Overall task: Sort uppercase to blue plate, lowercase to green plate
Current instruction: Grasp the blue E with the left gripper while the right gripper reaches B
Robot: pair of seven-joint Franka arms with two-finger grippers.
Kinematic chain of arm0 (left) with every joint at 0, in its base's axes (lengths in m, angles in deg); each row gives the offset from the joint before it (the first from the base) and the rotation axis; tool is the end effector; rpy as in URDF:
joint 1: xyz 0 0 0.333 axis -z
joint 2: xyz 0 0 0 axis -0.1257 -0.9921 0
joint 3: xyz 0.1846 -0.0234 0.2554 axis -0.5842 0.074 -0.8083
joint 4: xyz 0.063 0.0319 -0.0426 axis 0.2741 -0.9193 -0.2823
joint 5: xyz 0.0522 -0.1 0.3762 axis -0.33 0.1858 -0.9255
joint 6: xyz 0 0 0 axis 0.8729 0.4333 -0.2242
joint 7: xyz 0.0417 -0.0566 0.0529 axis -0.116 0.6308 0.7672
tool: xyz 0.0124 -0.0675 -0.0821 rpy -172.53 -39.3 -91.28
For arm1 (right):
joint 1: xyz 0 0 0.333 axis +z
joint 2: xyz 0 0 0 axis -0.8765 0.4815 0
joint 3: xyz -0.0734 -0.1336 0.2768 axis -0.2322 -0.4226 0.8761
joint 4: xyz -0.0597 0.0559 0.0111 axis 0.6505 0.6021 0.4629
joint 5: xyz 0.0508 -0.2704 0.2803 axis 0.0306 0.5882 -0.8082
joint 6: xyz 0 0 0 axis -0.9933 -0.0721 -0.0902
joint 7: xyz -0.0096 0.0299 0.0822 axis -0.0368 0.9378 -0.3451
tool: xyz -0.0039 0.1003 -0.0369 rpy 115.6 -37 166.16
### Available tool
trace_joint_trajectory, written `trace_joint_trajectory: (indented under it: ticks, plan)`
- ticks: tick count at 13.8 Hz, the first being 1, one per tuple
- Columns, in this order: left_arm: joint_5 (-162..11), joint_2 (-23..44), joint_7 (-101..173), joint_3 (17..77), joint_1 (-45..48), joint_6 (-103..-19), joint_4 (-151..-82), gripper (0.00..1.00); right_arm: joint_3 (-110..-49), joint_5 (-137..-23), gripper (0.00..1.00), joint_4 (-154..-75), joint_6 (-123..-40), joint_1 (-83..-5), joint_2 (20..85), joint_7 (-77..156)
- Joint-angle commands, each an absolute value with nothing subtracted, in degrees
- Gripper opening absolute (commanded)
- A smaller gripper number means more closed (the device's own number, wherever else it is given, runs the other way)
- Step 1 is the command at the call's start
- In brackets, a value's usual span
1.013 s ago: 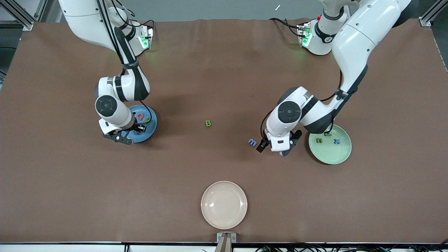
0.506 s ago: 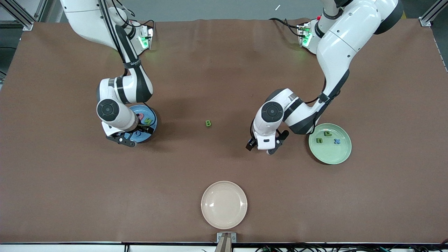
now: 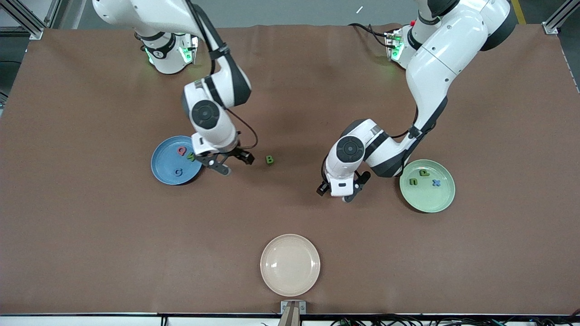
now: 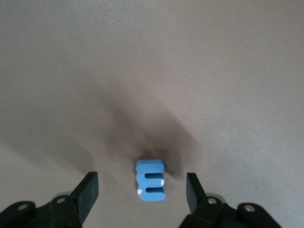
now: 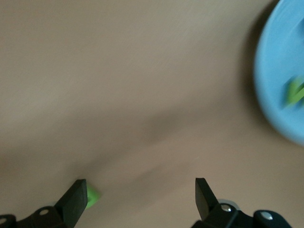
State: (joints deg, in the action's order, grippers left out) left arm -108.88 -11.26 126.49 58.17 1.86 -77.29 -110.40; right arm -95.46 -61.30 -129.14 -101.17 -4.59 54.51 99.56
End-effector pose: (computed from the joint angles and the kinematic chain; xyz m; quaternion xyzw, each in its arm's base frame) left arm 0.5674 -0.3874 0.1830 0.9076 0.4186 -0.0282 0.0185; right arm 0.4913 0.3566 0.2493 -0.9620 0.2712 0.0304 0.0114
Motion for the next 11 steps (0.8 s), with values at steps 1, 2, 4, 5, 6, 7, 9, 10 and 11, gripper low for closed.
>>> trace_joint_trajectory:
  ticks: [1, 2, 4, 5, 6, 7, 9, 10, 11]
  plan:
    - [-109.4, -12.2, 127.1, 57.6, 3.1, -77.5, -109.0, 0.75, -96.1, -63.8, 1.00, -128.0, -106.4, -1.1, 59.6, 107.9]
    - [-109.4, -12.3, 127.1, 56.9, 3.3, -77.4, -108.9, 0.72, -96.1, -63.9, 1.00, -127.6, -107.9, -0.1, 61.1, 111.7]
    - [-109.3, -12.4, 127.1, 55.9, 4.5, -77.5, -108.7, 0.69, -96.1, -63.9, 1.00, -126.4, -109.1, 2.1, 63.7, 119.8]
    - [-109.2, -12.4, 127.1, 55.6, 5.0, -77.5, -108.5, 0.69, -96.1, -63.9, 1.00, -125.7, -109.4, 3.0, 64.8, 123.8]
    - [-109.2, -12.4, 127.1, 55.5, 5.0, -77.5, -108.5, 0.67, -96.1, -63.9, 1.00, -124.4, -109.4, 3.3, 65.4, 128.8]
    - [-109.2, -12.4, 127.1, 55.5, 5.0, -77.5, -108.5, 0.64, -96.1, -63.8, 1.00, -123.3, -109.1, 3.3, 65.8, 133.5]
    - [-109.1, -12.4, 127.1, 55.5, 5.1, -77.5, -108.4, 0.56, -96.1, -63.8, 1.00, -122.3, -109.2, 3.3, 66.1, 137.3]
    - [-109.0, -12.4, 127.1, 55.5, 5.0, -77.5, -108.4, 0.49, -96.1, -63.8, 1.00, -122.1, -109.3, 3.3, 66.2, 138.4]
    - [-109.1, -12.4, 127.1, 55.5, 5.0, -77.5, -108.4, 0.44, -96.1, -63.9, 1.00, -122.0, -109.4, 3.3, 66.4, 139.2]
